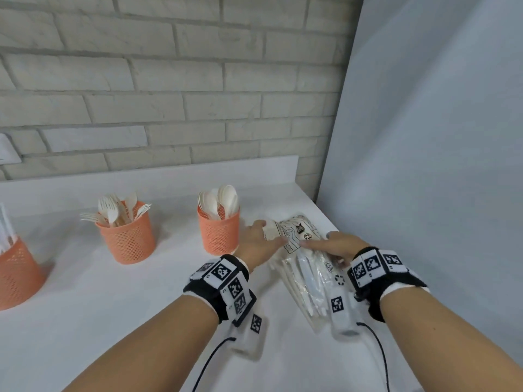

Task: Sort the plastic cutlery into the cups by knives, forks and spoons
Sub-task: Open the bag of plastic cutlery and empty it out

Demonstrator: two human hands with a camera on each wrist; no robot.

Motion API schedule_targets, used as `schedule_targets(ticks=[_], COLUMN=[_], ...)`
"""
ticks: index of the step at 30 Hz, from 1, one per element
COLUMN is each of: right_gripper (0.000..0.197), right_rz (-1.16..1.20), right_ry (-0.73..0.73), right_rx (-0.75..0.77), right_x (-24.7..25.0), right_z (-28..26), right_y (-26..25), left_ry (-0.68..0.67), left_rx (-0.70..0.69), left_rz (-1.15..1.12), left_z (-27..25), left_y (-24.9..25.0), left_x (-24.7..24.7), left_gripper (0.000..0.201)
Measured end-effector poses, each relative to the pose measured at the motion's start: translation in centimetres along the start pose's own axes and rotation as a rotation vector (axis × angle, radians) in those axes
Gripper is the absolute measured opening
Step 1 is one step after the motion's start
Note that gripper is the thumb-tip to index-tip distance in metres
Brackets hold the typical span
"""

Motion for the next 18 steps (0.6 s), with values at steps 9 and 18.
schedule_targets(ticks=[9, 18], right_gripper=[0.075, 0.068], right_rz=[0.171, -0.128], right_ry=[-0.145, -0.245], right_rx=[0.13, 0.649], right_x=[-2.1, -7.7], right_z=[-6.6, -16.8], right_y=[-0.2, -11.1], left_ry=[0.013, 0.376], left_rx=[0.132, -0.063], left_rz=[-0.368, 0.02], left_z=[-2.7, -11.0], left_y=[-0.2, -0.9], left_x=[0.9, 15.6], left_gripper=[0.072, 0.061])
Point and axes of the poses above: each hand's wrist, its own z-axis towards the middle knuckle, its own x-axis out of the back of the hand, y = z × x, the point moved 4 cm from there along z, towards the middle knuckle, and after that the axes turned 8 degrees about -x, right-handed, at the moved point
